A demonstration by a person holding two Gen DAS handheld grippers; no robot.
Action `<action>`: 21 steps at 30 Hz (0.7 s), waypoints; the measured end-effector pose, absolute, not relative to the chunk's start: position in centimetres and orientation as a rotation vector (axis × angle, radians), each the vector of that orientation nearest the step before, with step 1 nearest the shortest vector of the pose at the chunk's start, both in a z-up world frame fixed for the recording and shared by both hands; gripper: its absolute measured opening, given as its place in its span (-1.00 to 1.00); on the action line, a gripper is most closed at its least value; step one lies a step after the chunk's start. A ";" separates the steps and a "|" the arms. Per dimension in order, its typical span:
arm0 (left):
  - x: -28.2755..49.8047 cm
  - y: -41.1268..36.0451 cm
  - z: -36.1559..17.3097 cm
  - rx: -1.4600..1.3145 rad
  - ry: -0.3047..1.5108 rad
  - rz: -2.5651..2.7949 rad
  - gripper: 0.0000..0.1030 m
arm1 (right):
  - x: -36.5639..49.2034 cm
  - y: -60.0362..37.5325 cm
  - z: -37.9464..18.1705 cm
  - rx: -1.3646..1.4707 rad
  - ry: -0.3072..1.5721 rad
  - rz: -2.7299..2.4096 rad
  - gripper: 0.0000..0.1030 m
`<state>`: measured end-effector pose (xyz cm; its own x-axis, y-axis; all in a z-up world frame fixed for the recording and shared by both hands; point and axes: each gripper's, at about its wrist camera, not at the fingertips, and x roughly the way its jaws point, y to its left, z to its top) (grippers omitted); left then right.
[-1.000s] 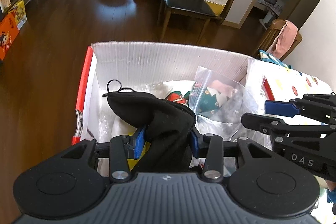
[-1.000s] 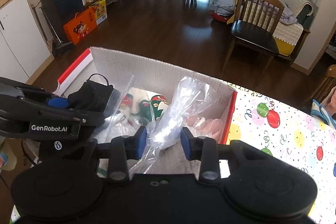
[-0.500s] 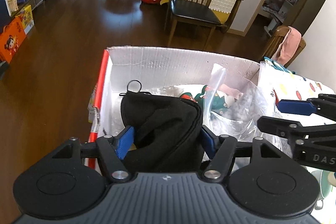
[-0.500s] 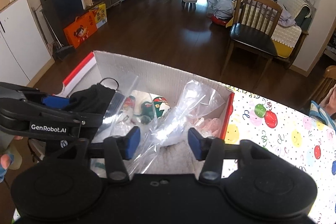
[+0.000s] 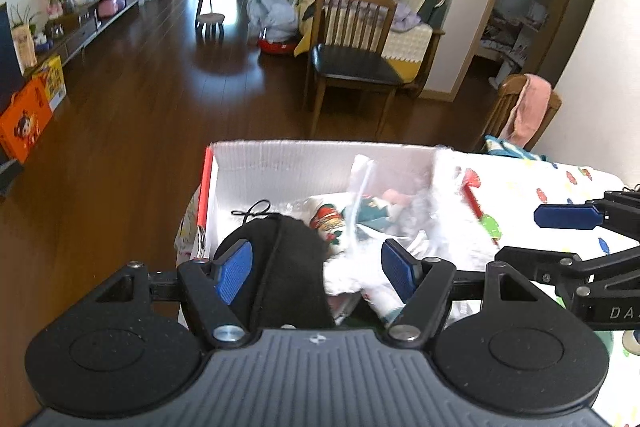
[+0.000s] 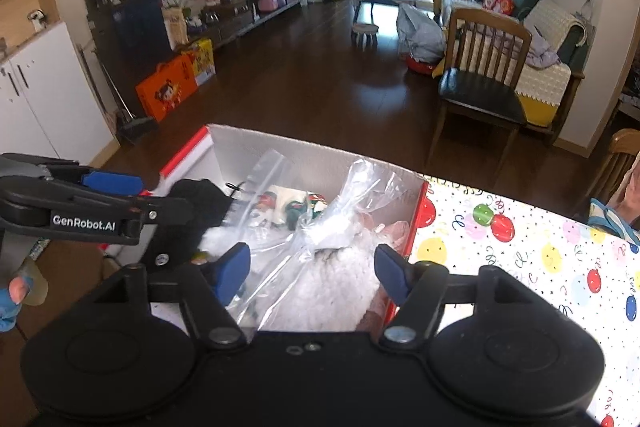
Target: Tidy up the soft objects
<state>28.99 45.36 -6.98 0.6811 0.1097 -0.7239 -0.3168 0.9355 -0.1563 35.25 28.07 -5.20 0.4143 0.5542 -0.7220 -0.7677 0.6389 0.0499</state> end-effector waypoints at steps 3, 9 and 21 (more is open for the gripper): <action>27.9 44.3 -5.6 -0.261 0.757 0.234 0.37 | 34.2 26.7 -4.3 -0.287 0.751 0.859 0.43; 25.5 42.3 -3.4 -0.231 0.718 0.220 0.38 | 32.2 23.9 -2.2 -0.224 0.695 0.882 0.51; 19.9 37.8 -0.4 -0.167 0.620 0.213 0.41 | 27.0 19.5 0.6 -0.179 0.518 0.912 0.68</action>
